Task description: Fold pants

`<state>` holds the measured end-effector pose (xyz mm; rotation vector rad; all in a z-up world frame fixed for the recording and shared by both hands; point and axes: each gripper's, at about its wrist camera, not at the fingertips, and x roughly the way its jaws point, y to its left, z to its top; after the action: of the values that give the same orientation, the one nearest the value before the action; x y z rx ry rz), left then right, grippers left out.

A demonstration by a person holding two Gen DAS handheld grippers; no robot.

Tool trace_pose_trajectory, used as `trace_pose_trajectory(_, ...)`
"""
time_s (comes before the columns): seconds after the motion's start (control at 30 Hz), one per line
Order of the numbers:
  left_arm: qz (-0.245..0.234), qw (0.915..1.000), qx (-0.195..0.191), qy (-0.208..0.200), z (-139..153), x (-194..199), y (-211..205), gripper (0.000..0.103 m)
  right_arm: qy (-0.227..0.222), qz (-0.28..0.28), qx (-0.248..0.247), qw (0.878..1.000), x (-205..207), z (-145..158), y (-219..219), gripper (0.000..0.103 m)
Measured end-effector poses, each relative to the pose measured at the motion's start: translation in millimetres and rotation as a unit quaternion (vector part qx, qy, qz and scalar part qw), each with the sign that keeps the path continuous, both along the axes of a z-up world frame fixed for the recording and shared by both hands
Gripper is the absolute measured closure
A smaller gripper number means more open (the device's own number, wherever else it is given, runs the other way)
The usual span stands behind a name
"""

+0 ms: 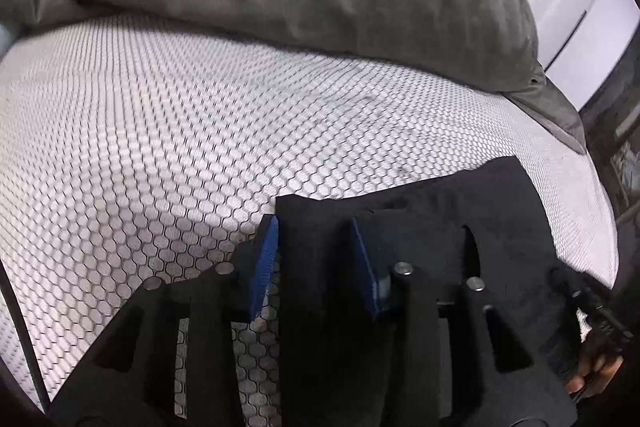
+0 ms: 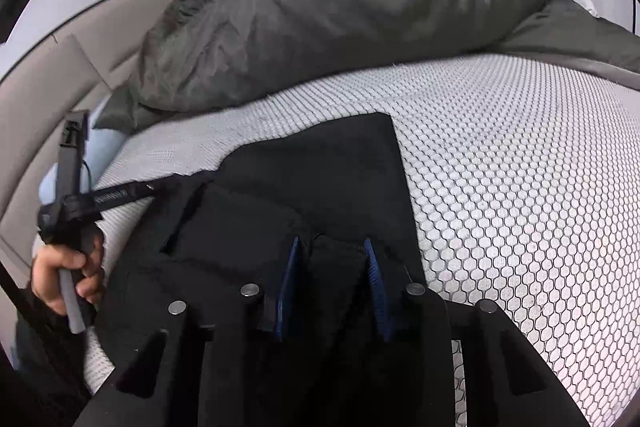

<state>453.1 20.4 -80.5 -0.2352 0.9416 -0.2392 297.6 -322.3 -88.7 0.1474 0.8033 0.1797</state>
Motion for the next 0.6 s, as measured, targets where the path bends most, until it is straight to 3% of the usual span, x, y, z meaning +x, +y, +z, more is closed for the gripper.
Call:
trace_pose_trajectory(0.07, 0.012, 0.9999, -0.006, 0.001, -4.4, -4.7, 4.9, 0.051, 0.019, -0.006, 0.003, 1.0, 8.7, -13.2, -4.9, 0.07)
trace_pose_trajectory(0.13, 0.029, 0.9996, -0.001, -0.003, -0.9, -12.4, 10.9, 0.048, 0.022, -0.004, 0.006, 1.0, 10.6, -15.4, -7.0, 0.068)
trace_pose_trajectory(0.2, 0.045, 0.999, 0.001, -0.003, 4.4, -19.1, 18.1, 0.048, 0.015, -0.004, 0.013, 1.0, 4.8, -10.3, -10.6, 0.053)
trace_pose_trajectory(0.27, 0.055, 0.9985, -0.002, 0.002, 12.1, -32.2, 28.6, 0.048, 0.003, -0.017, 0.022, 1.0, -9.1, -1.9, -17.7, 0.031)
trace_pose_trajectory(0.33, 0.05, 0.9985, -0.021, -0.001, 20.5, -51.6, 37.5, 0.048, -0.011, -0.023, 0.031, 0.999, -27.9, 6.4, -27.8, 0.024)
trace_pose_trajectory(0.43, 0.032, 0.9984, -0.047, -0.005, 25.2, -89.1, 40.6, 0.043, -0.017, -0.016, 0.052, 0.998, -56.8, 11.9, -45.1, 0.023)
trace_pose_trajectory(0.6, -0.02, 0.9994, -0.022, 0.017, 15.9, -119.5, 20.1, 0.042, 0.006, 0.0, 0.073, 0.997, -70.1, -0.3, -54.2, 0.023)
